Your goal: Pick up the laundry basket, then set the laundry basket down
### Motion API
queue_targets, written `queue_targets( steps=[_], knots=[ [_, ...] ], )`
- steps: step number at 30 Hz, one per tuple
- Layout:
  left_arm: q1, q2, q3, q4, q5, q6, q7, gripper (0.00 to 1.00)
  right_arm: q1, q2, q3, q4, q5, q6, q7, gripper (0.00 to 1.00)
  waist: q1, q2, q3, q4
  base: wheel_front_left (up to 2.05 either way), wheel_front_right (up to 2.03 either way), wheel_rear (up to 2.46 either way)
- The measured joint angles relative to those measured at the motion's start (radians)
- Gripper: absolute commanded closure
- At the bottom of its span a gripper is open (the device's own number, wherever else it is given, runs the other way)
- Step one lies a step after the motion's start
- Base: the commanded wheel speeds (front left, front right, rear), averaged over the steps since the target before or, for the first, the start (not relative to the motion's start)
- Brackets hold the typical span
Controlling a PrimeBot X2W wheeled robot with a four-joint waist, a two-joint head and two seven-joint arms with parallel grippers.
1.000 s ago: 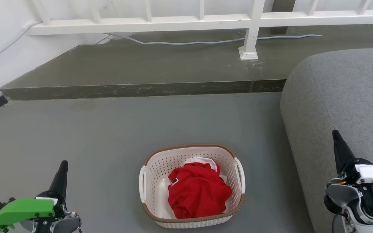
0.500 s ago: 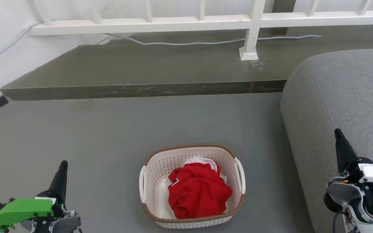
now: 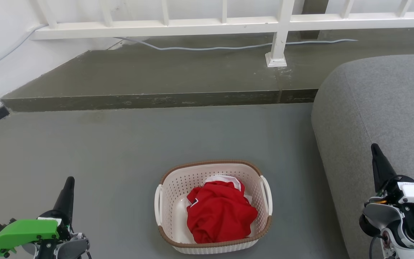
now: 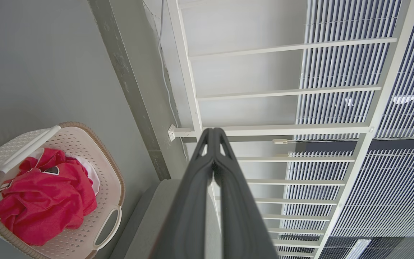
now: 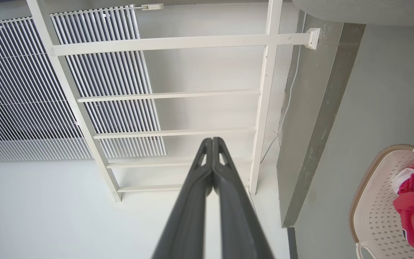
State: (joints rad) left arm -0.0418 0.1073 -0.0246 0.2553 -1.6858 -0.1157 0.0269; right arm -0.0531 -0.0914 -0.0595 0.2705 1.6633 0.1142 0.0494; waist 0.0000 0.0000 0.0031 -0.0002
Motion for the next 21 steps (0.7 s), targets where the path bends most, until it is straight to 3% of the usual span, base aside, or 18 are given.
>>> queue_targets(
  steps=[21],
  knots=[
    [0.000, -0.001, 0.002, 0.011, 0.000, -0.003, 0.000, 1.00, -0.001, 0.001, -0.002, 0.005, 0.000, 0.000, 0.000, 1.00, 0.0000, 0.0000, 0.000, 0.000, 0.00, 0.00, 0.00]
  ],
)
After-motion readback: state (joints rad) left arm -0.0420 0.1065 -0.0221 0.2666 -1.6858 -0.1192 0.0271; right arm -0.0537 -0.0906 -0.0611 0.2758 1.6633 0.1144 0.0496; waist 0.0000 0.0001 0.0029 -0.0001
